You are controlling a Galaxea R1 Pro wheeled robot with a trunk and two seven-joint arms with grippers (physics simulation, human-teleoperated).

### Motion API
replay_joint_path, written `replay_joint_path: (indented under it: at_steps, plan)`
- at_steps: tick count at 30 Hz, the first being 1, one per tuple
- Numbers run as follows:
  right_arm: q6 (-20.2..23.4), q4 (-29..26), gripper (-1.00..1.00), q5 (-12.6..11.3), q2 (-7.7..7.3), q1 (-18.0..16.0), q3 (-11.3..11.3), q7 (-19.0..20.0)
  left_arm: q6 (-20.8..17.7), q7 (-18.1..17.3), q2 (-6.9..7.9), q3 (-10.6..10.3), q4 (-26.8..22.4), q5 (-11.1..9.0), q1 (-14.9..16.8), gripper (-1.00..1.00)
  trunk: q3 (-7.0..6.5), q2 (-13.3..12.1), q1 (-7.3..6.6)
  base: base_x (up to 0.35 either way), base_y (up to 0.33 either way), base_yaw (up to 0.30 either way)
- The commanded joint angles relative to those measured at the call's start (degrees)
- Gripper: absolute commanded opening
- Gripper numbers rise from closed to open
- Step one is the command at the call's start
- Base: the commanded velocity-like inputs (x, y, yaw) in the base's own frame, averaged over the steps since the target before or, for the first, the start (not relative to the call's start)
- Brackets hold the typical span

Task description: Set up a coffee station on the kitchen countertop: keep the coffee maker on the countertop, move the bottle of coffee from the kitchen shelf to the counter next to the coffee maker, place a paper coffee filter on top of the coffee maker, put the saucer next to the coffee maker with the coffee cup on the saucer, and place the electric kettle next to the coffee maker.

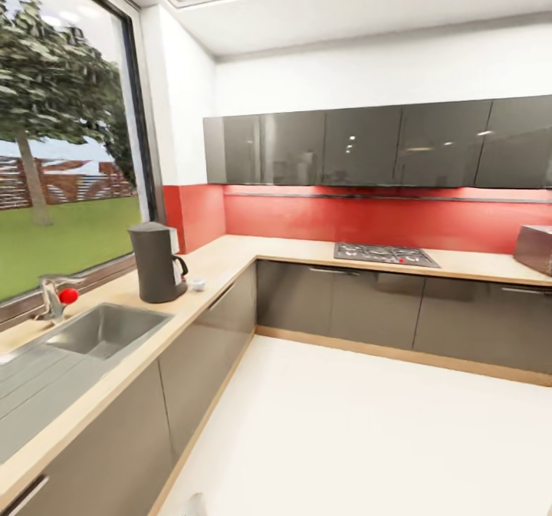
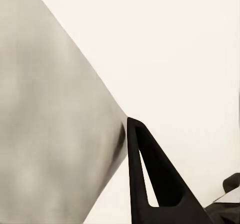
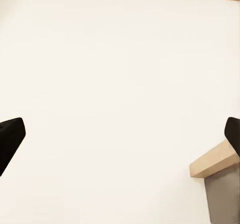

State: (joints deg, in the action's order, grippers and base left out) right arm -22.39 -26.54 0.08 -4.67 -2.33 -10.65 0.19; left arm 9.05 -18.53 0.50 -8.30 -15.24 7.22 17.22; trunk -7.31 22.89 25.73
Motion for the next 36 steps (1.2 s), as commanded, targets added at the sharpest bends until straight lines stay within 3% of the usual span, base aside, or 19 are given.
replay_joint_path:
  at_steps: [1,12,27,36]
  plan:
    - [-0.2,0.1,1.00,0.0,0.01,0.0,-0.1,0.0,0.7,0.7,0.03,-0.1,0.0,0.9,0.0,-1.00,-0.01,0.0,0.05,0.303,-0.175,-0.281]
    - [-0.3,1.2,1.00,0.4,0.01,0.0,0.0,0.2,1.1,0.7,0.10,-0.1,0.0,0.8,0.0,-1.00,-0.11,0.0,0.05,0.309,-0.145,-0.069]
    - [-0.3,2.7,1.00,0.3,0.08,0.0,0.0,0.1,1.1,0.8,0.19,0.0,0.0,0.8,0.0,-1.00,-0.06,0.0,0.05,0.335,-0.006,-0.001]
    - [-0.3,2.6,1.00,0.3,0.10,0.0,-0.1,0.1,1.1,0.8,0.20,0.0,0.0,0.8,0.0,-1.00,0.68,0.0,0.05,0.336,0.000,0.000]
